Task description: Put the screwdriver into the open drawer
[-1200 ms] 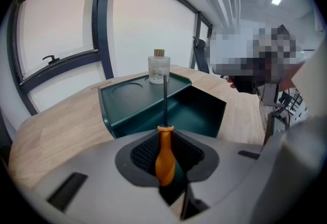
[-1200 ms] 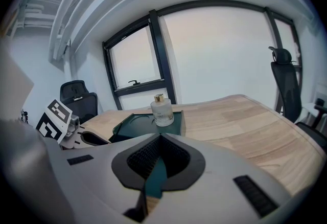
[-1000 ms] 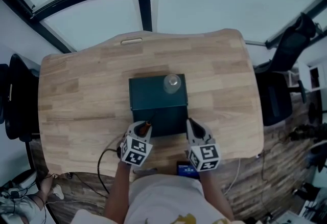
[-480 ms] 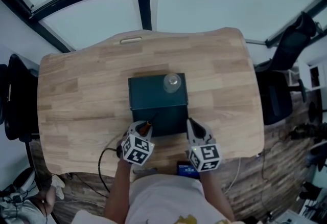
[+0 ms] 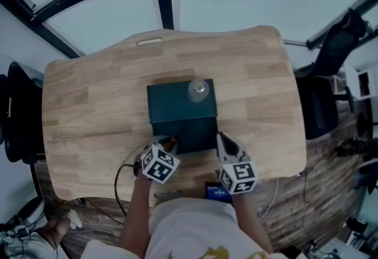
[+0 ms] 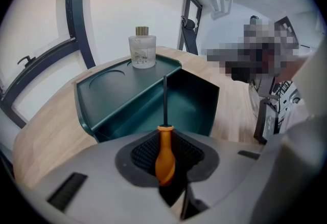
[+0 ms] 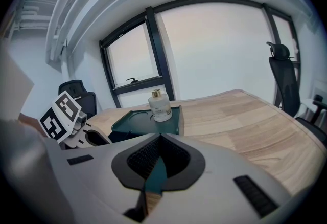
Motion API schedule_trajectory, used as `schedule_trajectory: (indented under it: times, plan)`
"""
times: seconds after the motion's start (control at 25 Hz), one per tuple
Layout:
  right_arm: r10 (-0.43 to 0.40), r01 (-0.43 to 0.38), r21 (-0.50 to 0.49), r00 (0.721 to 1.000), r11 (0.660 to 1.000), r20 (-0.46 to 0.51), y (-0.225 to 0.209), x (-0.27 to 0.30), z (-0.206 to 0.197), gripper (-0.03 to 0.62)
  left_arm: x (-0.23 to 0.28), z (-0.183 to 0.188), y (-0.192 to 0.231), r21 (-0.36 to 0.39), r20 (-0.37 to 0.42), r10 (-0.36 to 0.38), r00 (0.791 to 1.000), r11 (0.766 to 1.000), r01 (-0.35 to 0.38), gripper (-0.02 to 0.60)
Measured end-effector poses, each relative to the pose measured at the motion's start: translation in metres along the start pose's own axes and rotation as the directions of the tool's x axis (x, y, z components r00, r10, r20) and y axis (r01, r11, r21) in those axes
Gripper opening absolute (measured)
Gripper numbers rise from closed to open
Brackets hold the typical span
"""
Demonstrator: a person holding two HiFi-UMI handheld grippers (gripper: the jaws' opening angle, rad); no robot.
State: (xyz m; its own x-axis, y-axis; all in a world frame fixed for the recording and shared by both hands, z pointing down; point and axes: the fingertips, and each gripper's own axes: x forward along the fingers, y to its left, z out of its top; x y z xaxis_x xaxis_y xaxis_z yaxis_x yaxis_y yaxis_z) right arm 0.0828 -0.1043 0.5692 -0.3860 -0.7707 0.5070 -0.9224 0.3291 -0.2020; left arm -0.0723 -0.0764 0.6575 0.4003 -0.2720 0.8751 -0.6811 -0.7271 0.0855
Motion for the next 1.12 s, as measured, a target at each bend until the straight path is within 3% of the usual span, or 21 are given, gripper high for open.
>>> schedule_trajectory:
  times: [0.32,0.68,1.12]
  plan:
    - [-0.003,0.003,0.008,1.0,1.0,-0.016,-0.001,0.003,-0.005,-0.005,0.004,-0.002,-0.002,-0.009,-0.09,-0.086,0.992,0.996,0.085,0.072]
    - [-0.014,0.014,0.009,0.999,1.0,-0.032,-0.006,0.003,-0.011,-0.005,0.008,-0.004,-0.006,0.035,-0.182,-0.11,0.977,0.992,0.118,0.072]
    - [-0.028,0.029,0.015,0.999,0.999,-0.04,-0.012,0.002,-0.012,-0.005,0.011,-0.007,-0.008,0.034,-0.304,-0.15,0.941,0.985,0.168,0.072]
